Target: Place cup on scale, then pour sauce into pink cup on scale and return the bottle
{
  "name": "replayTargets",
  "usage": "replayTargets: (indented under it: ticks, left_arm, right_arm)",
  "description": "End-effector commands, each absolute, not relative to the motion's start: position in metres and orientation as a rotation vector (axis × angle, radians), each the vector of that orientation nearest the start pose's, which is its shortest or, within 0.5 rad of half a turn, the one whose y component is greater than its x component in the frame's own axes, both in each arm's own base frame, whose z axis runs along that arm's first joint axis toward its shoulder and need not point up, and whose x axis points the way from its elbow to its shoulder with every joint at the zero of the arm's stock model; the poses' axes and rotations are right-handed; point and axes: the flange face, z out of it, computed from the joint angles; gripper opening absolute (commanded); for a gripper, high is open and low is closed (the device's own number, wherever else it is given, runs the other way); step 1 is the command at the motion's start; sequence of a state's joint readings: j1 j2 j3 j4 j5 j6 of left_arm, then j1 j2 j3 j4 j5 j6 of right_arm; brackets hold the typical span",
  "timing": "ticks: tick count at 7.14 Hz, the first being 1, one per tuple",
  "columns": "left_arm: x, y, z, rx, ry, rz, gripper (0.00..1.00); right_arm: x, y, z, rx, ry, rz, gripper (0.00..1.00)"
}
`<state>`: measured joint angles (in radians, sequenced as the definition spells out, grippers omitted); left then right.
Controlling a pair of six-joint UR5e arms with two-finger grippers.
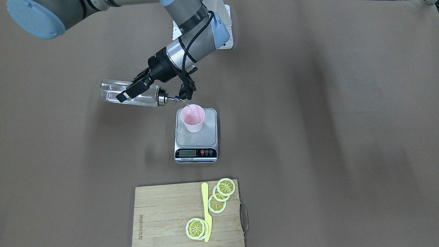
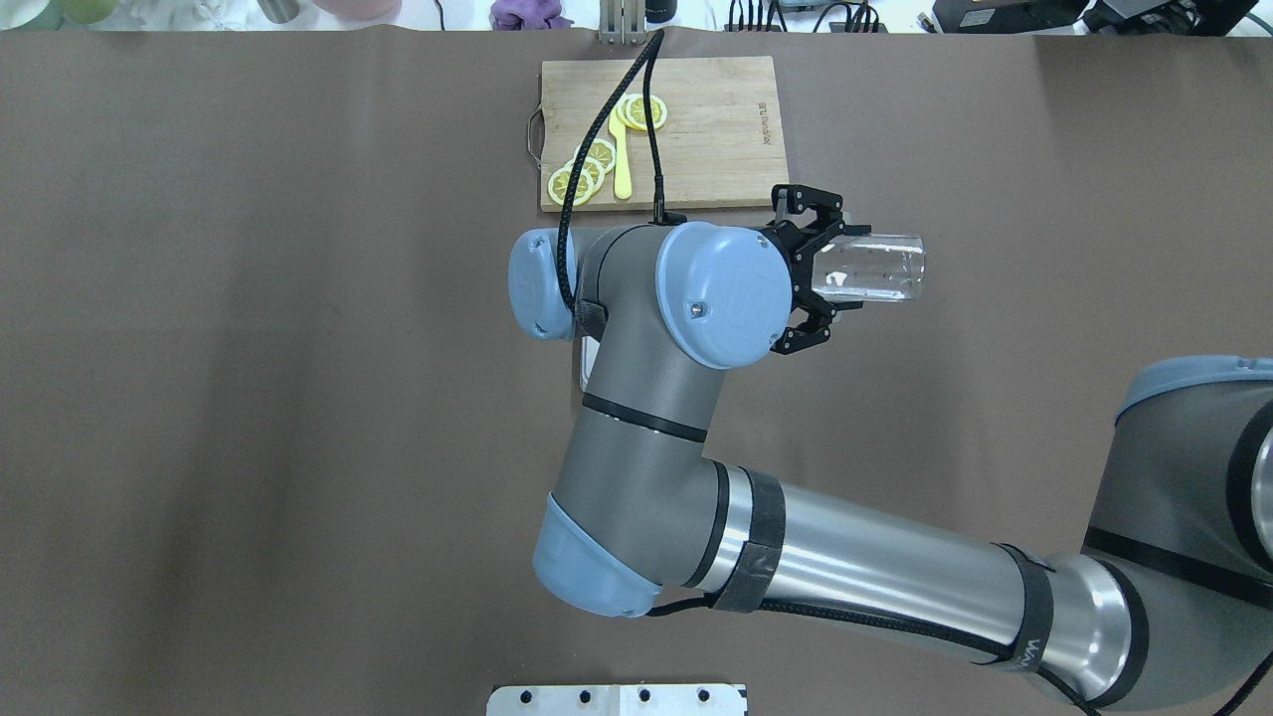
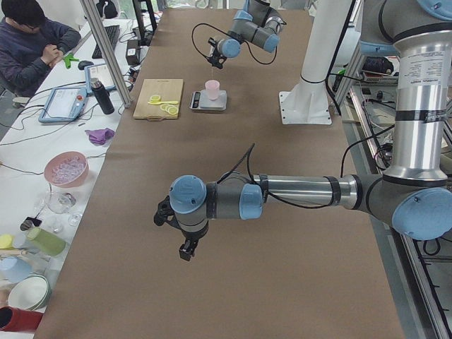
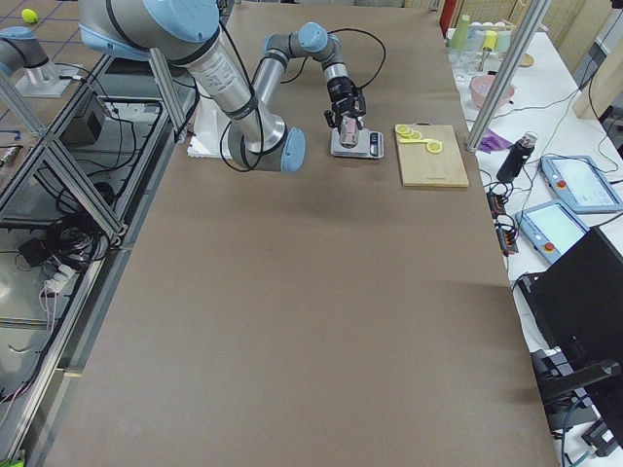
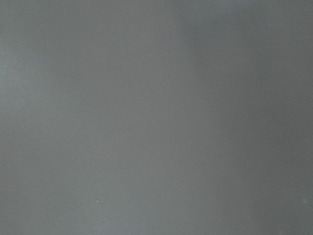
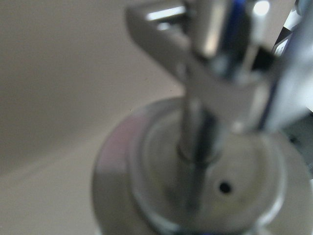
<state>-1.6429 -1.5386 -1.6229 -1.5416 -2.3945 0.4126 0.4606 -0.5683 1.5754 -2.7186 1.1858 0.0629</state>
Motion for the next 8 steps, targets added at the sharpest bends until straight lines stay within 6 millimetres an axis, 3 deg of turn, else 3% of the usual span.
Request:
replayTargets:
  ticks: [1,8]
  left_arm:
    - [-0.0945,-0.4719,0.6480,0.190,0.805,0.317,0.99]
    - [-0.0945,-0.4722,0.6464,0.194,0.804,0.319,0.99]
  right_arm:
    - [-0.5089,-0.4439,0.1647,0.101,0.417,-1.058,0.00]
    - [-0.5090,-0.4449,0.1627,0.114,0.406,-1.054,0.00]
